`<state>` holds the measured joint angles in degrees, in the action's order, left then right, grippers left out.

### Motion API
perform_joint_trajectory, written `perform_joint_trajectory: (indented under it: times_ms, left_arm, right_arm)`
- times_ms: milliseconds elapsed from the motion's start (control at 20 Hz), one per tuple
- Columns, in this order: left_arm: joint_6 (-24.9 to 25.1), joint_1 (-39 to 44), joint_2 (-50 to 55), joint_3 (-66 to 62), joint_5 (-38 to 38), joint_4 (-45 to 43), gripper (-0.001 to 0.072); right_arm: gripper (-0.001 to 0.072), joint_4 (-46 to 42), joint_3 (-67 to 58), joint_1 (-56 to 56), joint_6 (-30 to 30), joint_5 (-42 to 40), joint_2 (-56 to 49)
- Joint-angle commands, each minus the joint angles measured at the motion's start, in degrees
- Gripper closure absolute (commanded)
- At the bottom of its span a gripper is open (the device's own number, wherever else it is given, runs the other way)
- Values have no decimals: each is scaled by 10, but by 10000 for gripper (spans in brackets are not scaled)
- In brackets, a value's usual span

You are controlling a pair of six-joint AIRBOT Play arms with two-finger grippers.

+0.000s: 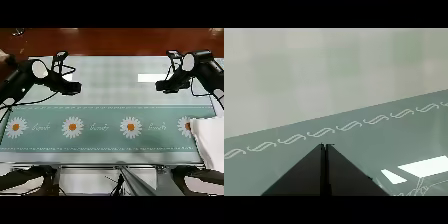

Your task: Fold the shirts.

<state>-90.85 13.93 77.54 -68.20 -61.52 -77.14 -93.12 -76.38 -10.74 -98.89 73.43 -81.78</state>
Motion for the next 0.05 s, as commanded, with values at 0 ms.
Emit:
perform_joint_trajectory:
  times_ms: [0]
  left_arm:
    - [1, 0, 0, 0, 0, 0, 675]
  right_arm:
    - [686, 0, 0, -1, 0, 0, 0]
